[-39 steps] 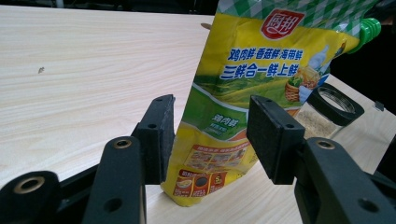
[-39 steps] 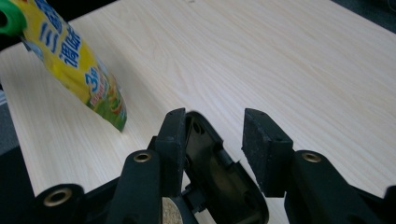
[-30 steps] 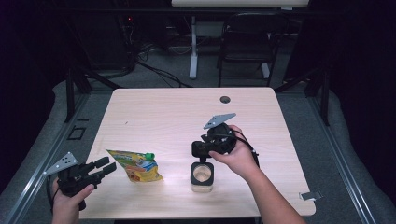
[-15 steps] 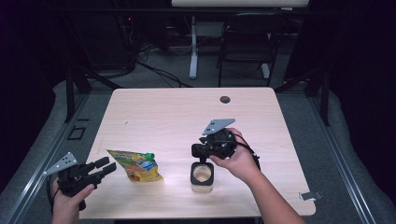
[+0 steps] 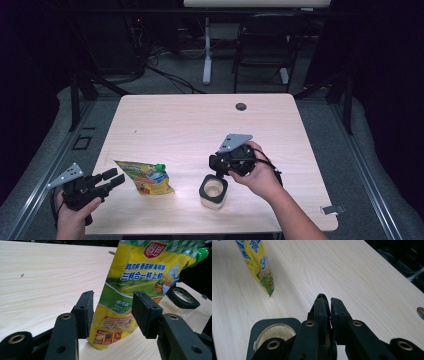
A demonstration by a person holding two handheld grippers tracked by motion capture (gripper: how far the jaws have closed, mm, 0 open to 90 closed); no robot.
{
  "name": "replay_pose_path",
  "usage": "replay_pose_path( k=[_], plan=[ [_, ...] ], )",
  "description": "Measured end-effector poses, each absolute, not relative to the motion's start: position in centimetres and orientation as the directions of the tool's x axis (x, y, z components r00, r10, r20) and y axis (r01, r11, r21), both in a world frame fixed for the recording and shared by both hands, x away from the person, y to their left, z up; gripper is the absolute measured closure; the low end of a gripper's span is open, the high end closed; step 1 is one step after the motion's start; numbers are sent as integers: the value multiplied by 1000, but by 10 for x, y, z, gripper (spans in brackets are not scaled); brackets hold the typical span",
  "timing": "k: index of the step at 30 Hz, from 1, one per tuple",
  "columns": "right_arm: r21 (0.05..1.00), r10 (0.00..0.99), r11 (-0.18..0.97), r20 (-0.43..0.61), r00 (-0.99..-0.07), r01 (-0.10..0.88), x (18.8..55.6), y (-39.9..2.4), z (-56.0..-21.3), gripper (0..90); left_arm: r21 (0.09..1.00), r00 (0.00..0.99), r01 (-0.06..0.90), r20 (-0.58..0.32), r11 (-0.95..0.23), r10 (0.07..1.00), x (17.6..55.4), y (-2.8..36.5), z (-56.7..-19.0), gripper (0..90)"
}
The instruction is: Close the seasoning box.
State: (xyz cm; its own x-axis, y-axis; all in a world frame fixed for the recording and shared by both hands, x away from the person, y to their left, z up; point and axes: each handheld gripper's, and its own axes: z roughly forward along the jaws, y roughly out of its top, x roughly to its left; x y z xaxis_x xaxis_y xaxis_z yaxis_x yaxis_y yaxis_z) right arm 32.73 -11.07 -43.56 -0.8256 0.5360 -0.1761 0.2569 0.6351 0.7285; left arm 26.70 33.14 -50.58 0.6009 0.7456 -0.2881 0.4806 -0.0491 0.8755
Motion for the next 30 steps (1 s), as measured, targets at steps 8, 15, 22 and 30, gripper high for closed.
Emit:
replay_pose_path(
  k=[8, 15, 22, 30],
  plan=[
    [699, 536, 673, -238, -810, 241, 322, -105, -434, 843, 877, 601, 479, -289, -46, 745, 267, 332, -506, 524],
    [662, 515, 727, -350, -783, 182, 307, -90, -435, 845, 877, 599, 478, -290, -44, 746, 267, 333, -506, 525],
    [669, 488, 728, -354, -798, 148, 287, -85, -439, 835, 877, 601, 477, -287, -48, 746, 267, 331, -505, 526],
    [708, 491, 671, -200, -848, 221, 279, -86, -452, 718, 875, 602, 481, -287, -52, 745, 267, 331, -506, 526]
  ],
)
